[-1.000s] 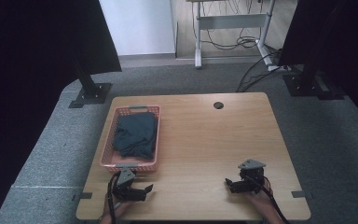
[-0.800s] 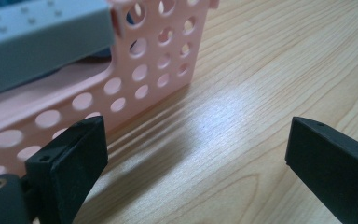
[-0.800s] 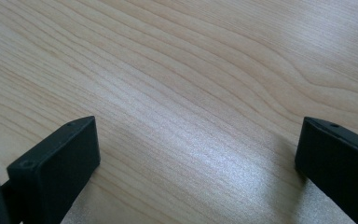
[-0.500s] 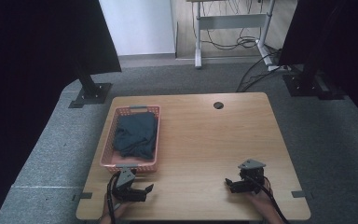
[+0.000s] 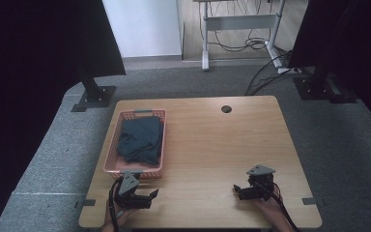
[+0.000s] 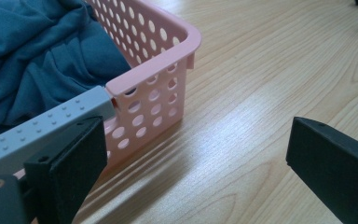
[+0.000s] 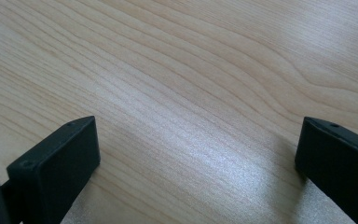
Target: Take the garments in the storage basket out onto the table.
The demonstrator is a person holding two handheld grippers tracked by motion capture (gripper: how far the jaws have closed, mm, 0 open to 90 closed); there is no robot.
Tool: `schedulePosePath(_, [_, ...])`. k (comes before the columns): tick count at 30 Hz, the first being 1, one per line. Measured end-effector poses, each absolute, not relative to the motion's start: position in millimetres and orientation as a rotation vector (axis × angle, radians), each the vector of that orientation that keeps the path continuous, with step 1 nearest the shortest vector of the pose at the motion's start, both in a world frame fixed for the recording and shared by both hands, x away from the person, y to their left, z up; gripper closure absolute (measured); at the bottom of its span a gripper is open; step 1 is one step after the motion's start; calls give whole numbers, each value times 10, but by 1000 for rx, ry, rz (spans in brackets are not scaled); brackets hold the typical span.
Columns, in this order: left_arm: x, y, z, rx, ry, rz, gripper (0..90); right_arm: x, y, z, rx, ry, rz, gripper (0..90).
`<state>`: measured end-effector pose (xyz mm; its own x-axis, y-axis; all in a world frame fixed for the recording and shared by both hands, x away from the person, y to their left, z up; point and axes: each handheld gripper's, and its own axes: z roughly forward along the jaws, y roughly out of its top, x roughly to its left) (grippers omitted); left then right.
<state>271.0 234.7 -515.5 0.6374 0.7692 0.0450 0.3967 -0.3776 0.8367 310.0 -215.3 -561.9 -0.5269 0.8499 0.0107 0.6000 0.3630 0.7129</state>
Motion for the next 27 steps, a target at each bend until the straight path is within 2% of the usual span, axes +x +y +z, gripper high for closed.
schedulePosePath(13, [2554,2359,-5041,1987,883,561,49,3097,-2151,-5618,1274,2266,956,0])
schedulePosePath(27, [2645,2328,-4835,1989,854,593,49,3096,-2151,-5618,1274,2266,956,0])
